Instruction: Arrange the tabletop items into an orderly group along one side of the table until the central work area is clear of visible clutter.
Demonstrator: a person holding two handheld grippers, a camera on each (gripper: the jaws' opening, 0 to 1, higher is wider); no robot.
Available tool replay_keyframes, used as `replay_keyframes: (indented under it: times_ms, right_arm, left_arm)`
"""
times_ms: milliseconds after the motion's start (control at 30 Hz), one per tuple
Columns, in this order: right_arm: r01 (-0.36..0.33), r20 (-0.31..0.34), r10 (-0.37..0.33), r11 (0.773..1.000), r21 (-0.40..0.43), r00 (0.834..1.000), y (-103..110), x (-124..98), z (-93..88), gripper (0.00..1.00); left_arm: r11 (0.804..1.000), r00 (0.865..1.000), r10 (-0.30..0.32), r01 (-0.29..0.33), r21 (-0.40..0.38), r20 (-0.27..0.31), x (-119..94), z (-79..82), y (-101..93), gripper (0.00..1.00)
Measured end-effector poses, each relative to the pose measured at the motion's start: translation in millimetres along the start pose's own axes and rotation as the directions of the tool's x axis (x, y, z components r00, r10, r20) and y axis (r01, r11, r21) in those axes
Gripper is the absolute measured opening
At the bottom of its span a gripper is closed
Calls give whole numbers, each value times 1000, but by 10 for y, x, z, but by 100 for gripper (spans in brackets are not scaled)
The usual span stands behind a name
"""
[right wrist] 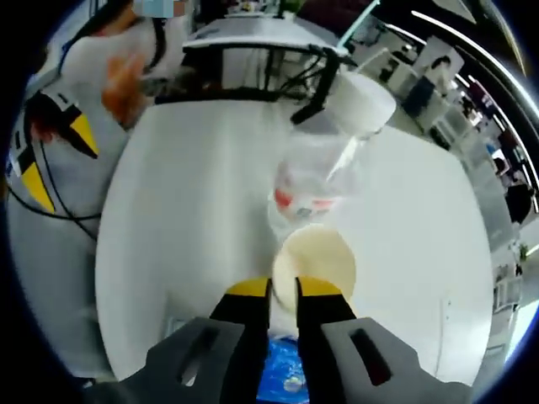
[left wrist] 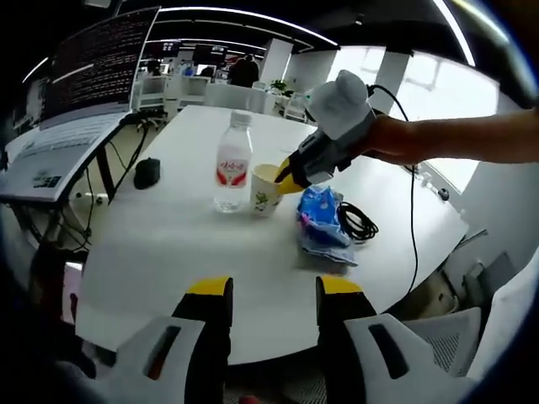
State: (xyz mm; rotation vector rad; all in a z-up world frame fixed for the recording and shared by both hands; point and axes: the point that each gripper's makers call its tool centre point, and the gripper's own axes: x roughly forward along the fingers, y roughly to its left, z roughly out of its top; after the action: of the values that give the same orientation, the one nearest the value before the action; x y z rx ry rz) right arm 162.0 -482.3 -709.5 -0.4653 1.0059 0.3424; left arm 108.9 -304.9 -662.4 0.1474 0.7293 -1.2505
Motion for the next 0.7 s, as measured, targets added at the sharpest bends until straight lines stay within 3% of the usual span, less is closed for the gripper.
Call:
replay_keyframes:
  times_ms: [367, 500, 700]
  right_arm:
    - [3, 25, -3, 1000, 7, 1000, 16, -10, 46, 10]
    - [2, 98, -11, 996, 86, 995, 95, -82, 96, 13]
    - [48, 107, -55, 997, 61, 993, 171, -250, 25, 18]
  left_arm:
    - [1000, 1000, 15, -15, -8, 4, -26, 0, 39, 38]
    - [1000, 1000, 15, -15, -10, 1, -9, -9, 38, 38]
    - [1000, 1000, 0, 0, 6, -12, 48, -14, -38, 38]
